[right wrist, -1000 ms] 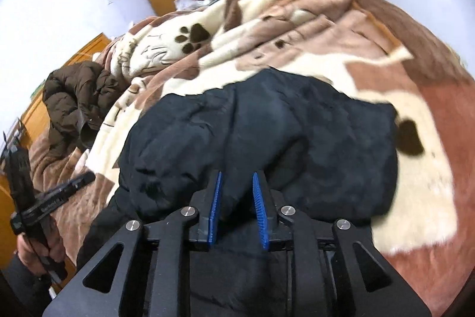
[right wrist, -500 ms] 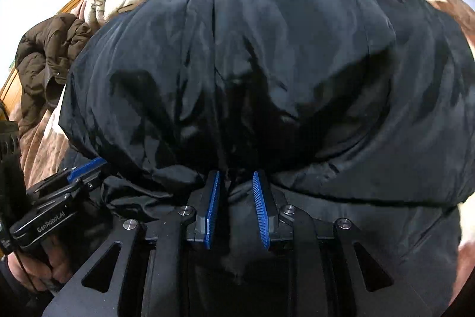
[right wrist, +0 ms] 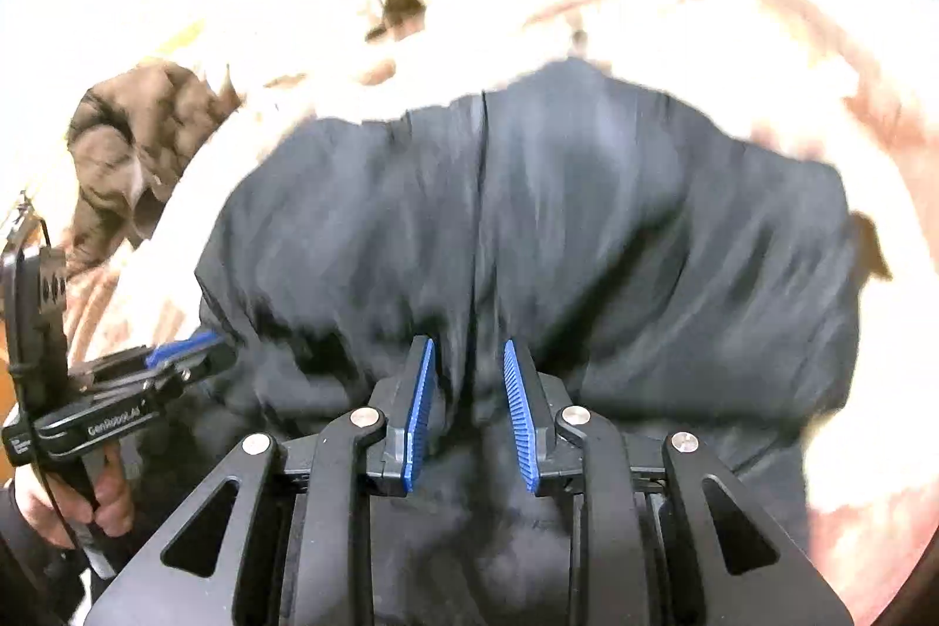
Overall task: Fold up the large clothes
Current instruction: 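Grasp the jacket edge with the right tool and fold it over while left tool holds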
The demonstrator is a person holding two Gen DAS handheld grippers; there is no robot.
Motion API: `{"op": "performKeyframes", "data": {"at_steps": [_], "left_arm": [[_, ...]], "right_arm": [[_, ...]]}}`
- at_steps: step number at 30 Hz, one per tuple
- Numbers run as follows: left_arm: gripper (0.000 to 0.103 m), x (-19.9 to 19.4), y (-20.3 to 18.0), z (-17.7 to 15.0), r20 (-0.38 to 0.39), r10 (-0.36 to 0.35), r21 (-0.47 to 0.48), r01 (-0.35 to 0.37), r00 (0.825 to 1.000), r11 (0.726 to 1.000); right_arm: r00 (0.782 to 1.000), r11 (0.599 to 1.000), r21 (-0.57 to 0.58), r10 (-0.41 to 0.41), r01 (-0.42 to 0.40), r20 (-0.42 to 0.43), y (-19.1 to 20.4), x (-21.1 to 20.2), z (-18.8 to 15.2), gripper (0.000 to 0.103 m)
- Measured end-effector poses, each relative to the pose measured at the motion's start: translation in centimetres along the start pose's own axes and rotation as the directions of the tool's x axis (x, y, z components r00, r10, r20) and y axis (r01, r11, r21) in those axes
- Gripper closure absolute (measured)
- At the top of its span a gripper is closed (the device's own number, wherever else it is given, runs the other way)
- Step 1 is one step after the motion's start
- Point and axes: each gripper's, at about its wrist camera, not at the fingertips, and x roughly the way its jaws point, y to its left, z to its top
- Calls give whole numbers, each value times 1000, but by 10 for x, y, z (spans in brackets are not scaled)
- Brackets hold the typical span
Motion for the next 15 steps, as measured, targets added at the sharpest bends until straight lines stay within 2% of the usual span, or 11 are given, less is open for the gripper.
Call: {"op": "performKeyframes", "data": {"at_steps": [2, 4, 6, 8, 9, 12, 15], "left_arm": [[61, -2, 5, 23, 63, 24, -11, -23, 998, 1000], [61, 12, 14, 43, 93, 84, -21, -82, 992, 996], [61, 39, 32, 53, 53, 128, -68, -124, 990, 990], [60, 68, 49, 49, -6, 143, -107, -142, 990, 984], [59, 78, 53, 45, -14, 129, -111, -130, 992, 985], [58, 91, 50, 35, 11, 141, -61, -140, 990, 988], [57, 94, 45, 30, 17, 147, -61, -146, 989, 987]], "right_arm": [[999, 1000, 2, -17, 17, 34, -8, 1, 18, 78], [996, 997, 8, -79, 79, 32, -22, 20, 34, 78], [989, 988, 43, -146, 147, -19, -37, 44, 35, 78], [981, 980, 97, -164, 174, -100, -60, 69, 19, 77], [982, 980, 110, -156, 168, -109, -70, 71, 11, 76], [985, 979, 120, -159, 167, -74, -77, 75, -8, 75], [979, 973, 120, -191, 198, -64, -74, 81, -14, 75]]}}
